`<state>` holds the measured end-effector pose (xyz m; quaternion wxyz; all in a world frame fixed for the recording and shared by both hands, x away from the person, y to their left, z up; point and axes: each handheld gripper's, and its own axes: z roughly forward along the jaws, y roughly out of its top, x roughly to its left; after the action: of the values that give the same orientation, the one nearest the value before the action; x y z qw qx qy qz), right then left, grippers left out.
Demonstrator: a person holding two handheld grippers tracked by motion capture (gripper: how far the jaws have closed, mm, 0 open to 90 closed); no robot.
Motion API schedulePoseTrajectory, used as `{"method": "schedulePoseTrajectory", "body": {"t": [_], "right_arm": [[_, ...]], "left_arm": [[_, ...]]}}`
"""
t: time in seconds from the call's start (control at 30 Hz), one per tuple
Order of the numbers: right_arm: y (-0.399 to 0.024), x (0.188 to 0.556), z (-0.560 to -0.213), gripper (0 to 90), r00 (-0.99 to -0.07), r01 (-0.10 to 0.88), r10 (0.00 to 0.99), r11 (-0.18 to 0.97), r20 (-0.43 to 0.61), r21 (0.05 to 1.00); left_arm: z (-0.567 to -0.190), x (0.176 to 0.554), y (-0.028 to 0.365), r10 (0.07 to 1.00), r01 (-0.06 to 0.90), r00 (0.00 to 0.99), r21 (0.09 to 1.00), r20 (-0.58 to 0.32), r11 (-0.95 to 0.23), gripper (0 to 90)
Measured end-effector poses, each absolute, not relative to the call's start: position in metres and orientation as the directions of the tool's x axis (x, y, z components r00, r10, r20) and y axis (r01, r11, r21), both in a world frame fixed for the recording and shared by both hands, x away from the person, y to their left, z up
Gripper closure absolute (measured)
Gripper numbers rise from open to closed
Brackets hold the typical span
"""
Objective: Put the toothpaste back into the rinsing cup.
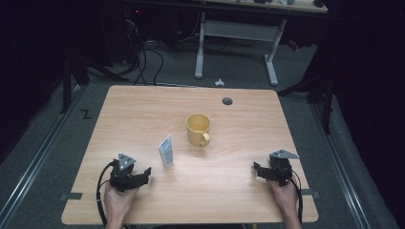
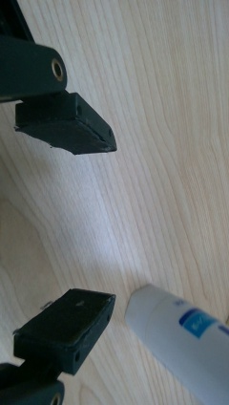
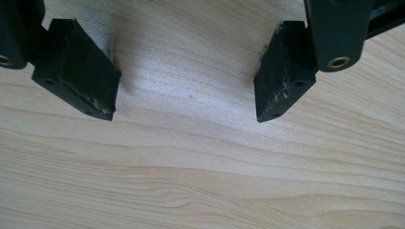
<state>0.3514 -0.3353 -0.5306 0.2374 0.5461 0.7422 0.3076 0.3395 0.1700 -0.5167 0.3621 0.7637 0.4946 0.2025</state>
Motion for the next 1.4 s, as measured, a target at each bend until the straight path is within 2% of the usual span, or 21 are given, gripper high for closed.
{"method": "schedulePoseTrajectory", "body": {"t": [0.63, 1.17, 1.4], "right_arm": [[-0.335, 0.351, -0.531, 23.5, -0.291, 0.665, 0.957, 0.215, -0.017, 0.716], [-0.335, 0.351, -0.531, 23.5, -0.291, 0.665, 0.957, 0.214, -0.016, 0.716], [-0.335, 0.351, -0.531, 23.5, -0.291, 0.665, 0.956, 0.215, -0.017, 0.716]], "left_arm": [[-0.506, 0.324, 0.150, 0.866, 0.584, 0.495, 0.762, -0.062, -0.279, 23.4], [-0.502, 0.326, 0.137, 0.840, 0.582, 0.535, 0.761, -0.094, -0.286, 25.4], [-0.498, 0.329, 0.132, 0.834, 0.567, 0.546, 0.768, -0.079, -0.298, 25.7]]}}
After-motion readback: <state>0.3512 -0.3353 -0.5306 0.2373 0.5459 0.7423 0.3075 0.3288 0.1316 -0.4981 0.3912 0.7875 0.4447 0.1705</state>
